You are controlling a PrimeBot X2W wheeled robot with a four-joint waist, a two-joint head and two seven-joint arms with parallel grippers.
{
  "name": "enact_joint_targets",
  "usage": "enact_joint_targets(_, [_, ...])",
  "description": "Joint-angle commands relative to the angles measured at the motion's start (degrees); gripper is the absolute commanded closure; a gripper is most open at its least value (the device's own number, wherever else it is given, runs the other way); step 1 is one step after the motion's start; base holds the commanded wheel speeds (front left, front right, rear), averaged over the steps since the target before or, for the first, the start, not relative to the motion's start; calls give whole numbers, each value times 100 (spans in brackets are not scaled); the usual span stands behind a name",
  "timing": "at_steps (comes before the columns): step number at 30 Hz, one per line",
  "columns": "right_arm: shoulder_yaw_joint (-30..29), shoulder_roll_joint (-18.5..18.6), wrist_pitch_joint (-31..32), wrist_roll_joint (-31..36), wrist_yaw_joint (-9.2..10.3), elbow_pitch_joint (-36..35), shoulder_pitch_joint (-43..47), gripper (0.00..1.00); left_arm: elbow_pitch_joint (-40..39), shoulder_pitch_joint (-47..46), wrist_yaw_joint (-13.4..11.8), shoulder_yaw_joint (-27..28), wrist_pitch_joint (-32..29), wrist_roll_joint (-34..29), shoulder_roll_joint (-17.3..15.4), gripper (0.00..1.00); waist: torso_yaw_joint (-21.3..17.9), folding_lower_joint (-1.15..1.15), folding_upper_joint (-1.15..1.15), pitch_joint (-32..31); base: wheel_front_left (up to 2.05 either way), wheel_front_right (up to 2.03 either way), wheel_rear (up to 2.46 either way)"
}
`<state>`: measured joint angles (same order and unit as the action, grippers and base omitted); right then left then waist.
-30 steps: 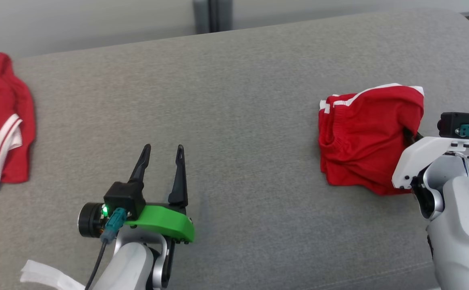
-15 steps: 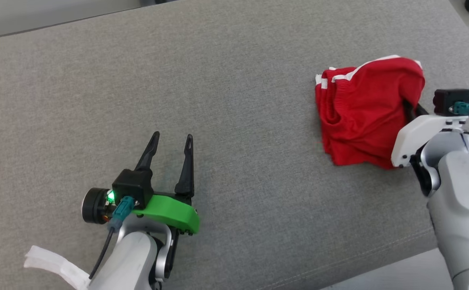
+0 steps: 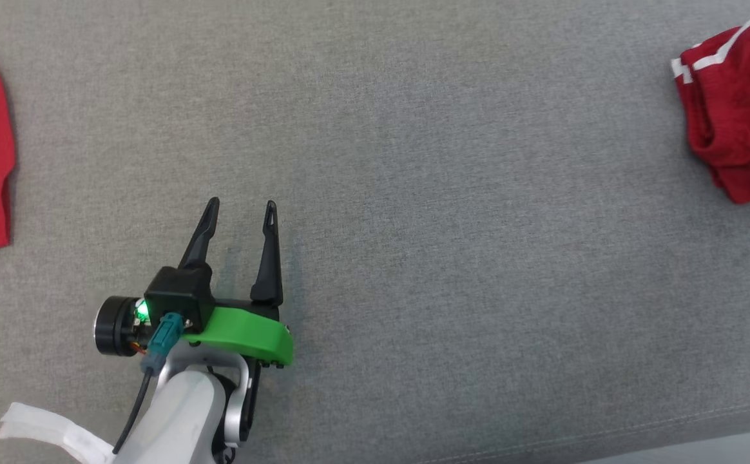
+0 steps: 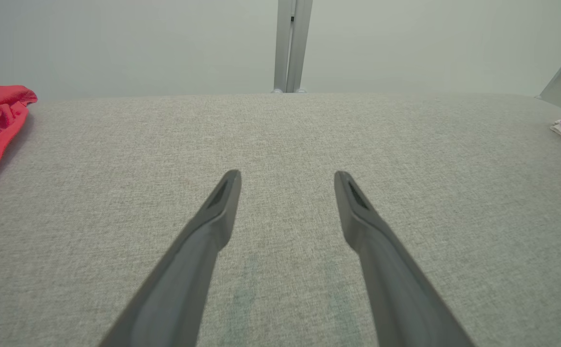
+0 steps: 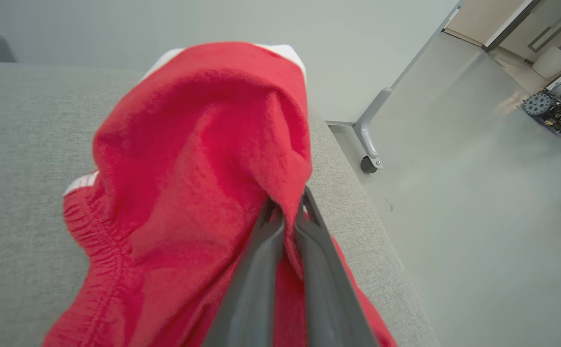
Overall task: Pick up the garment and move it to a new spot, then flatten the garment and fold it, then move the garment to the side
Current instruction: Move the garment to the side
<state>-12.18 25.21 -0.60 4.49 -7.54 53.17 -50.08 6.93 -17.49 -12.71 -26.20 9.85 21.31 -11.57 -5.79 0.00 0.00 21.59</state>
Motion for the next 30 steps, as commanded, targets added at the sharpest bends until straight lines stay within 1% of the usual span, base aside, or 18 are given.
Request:
enact_joint_targets(1, [-75, 96, 4, 83, 10, 55, -107, 100, -64, 51, -29, 2, -14, -33, -32, 0, 232, 0, 0, 234, 0, 0, 0])
enact_joint_targets(3, [-209, 256, 23, 167, 10, 111, -174, 100, -118, 76, -51, -16, -37, -37, -52, 0, 274, 0, 0, 284, 0, 0, 0])
enact_joint_targets(5, [-332, 342, 76, 269, 10, 129, -213, 100, -164, 99, -61, -34, -44, -42, -67, 0, 286, 0, 0, 319, 0, 0, 0])
enact_joint_targets(6, [-431, 406, 84, 336, 10, 134, -244, 95, -185, 109, -72, -40, -52, -46, -71, 0, 285, 0, 0, 341, 0, 0, 0])
enact_joint_targets(7, [-481, 443, 72, 407, 10, 128, -267, 15, -191, 110, -81, -48, -56, -52, -73, 0, 282, 0, 0, 357, 0, 0, 0])
enact_joint_targets(8, [-534, 452, 2, 502, 10, 87, -304, 0, -199, 105, -80, -58, -64, -56, -71, 0, 276, 0, 0, 375, 0, 0, 0])
enact_joint_targets(12, [-729, 460, -222, 745, 10, 69, -409, 0, -214, 44, -75, -91, -91, -49, -45, 0, 246, 0, 0, 396, 0, 0, 0])
enact_joint_targets(16, [-763, 293, -456, 902, 10, 147, -521, 0, -166, 9, -69, -87, -79, 3, -39, 0, 191, 0, 0, 314, 0, 0, 0])
enact_joint_targets(18, [-692, 185, -531, 928, 10, 191, -561, 0, -128, 6, -62, -75, -56, 31, -32, 0, 164, 0, 0, 228, 0, 0, 0])
enact_joint_targets(23, [-339, -102, -660, 795, 10, 351, -631, 0, -43, -31, -23, -20, 85, 150, 12, 0, 124, 0, 0, -111, 0, 0, 0])
enact_joint_targets(27, [194, -292, -815, 706, 10, 406, -571, 0, 82, -66, 0, 93, 199, 270, 89, 0, 150, 0, 0, -519, 0, 0, 0])
enact_joint_targets(30, [562, -523, -927, 533, 10, 432, -367, 0, 259, -57, 27, 190, 324, 377, 137, 0, 222, 0, 0, -884, 0, 0, 0])
